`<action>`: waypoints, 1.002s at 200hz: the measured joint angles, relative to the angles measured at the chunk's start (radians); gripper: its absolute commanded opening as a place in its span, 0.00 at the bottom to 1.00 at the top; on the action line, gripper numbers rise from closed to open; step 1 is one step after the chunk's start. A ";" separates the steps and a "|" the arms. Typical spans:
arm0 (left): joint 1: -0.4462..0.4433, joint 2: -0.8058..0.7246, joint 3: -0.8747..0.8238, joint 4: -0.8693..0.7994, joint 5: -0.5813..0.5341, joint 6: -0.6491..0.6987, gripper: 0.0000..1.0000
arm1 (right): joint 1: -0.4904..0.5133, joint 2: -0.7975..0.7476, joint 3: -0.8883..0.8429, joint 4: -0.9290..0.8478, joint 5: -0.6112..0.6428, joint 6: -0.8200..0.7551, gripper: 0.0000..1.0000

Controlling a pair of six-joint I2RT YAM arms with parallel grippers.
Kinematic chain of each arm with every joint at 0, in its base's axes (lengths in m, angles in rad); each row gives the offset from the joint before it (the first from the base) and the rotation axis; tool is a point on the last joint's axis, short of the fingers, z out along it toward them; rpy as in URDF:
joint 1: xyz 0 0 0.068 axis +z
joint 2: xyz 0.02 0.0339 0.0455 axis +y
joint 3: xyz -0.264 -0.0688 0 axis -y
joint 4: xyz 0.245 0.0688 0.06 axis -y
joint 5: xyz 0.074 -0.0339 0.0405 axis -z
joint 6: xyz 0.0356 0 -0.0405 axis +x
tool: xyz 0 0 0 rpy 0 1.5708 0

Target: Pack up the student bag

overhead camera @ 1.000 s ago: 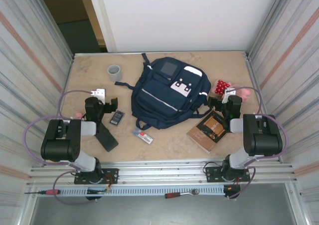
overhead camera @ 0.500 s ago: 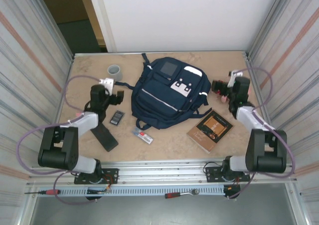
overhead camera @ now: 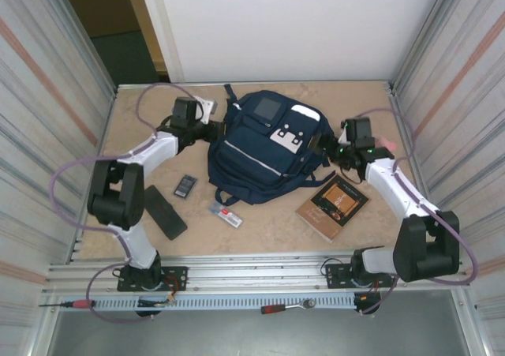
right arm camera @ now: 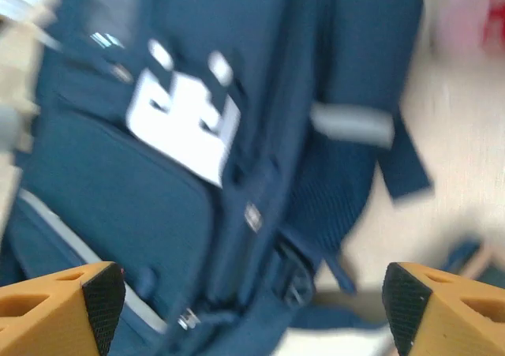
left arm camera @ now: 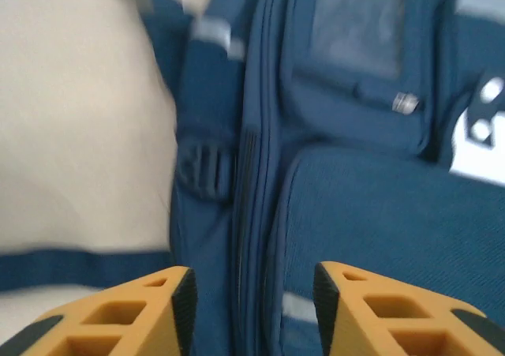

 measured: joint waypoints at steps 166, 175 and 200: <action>-0.181 -0.163 -0.366 0.105 -0.107 -0.163 0.21 | 0.095 0.457 0.124 0.292 -0.034 0.162 0.61; -0.196 -0.175 -0.379 0.104 -0.119 -0.172 0.21 | 0.098 0.457 0.124 0.298 -0.024 0.162 0.62; -0.219 -0.206 -0.411 0.104 -0.142 -0.193 0.22 | 0.119 0.448 0.099 0.331 0.003 0.173 0.62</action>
